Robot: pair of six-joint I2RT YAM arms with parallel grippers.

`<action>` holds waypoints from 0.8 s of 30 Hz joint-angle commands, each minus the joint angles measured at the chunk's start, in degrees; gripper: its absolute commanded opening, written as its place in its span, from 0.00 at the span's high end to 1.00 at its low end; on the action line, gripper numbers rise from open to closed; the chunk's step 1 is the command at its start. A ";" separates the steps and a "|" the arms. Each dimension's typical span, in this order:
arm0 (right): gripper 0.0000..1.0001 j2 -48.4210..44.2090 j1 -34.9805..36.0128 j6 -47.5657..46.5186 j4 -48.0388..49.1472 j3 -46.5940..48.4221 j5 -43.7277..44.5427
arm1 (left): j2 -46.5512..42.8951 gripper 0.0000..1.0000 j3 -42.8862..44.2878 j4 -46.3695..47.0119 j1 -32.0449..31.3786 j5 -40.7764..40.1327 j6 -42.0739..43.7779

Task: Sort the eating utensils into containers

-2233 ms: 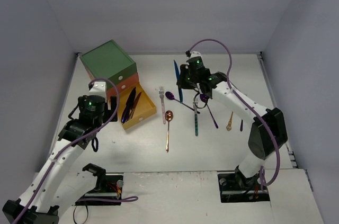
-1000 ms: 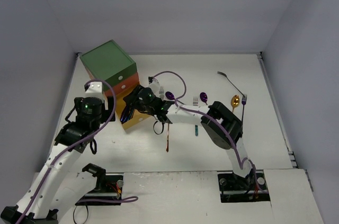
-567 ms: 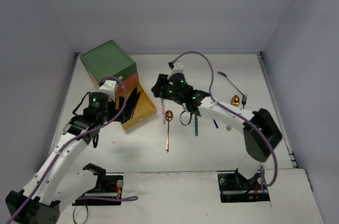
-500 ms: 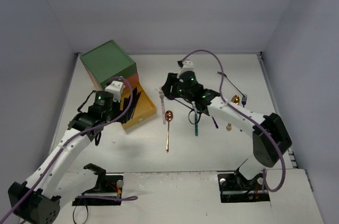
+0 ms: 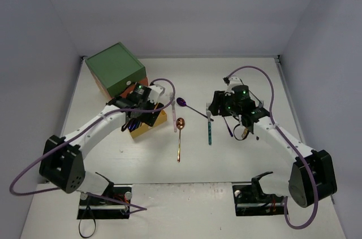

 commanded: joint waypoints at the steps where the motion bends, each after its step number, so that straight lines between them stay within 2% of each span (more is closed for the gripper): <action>1: 0.48 -3.76 -2.45 -2.46 1.26 -0.89 -5.53 | 3.06 0.40 4.86 -0.33 -0.36 1.80 3.72; 8: 0.48 -3.49 -2.77 -2.38 1.23 -0.50 -7.05 | 7.47 0.57 6.73 -1.06 -0.45 3.72 3.35; 17: 0.48 -4.02 -2.86 -2.37 1.06 -1.65 -6.82 | 12.11 0.66 7.44 -0.72 -2.82 0.54 1.39; 19: 0.48 -4.21 -2.95 -2.46 1.06 -1.65 -6.63 | 12.87 0.73 7.85 -0.74 -2.75 0.29 1.39; 24: 0.48 -4.29 -2.95 -2.55 1.00 -1.88 -6.47 | 13.23 0.99 9.40 -0.90 -2.80 -1.36 -0.47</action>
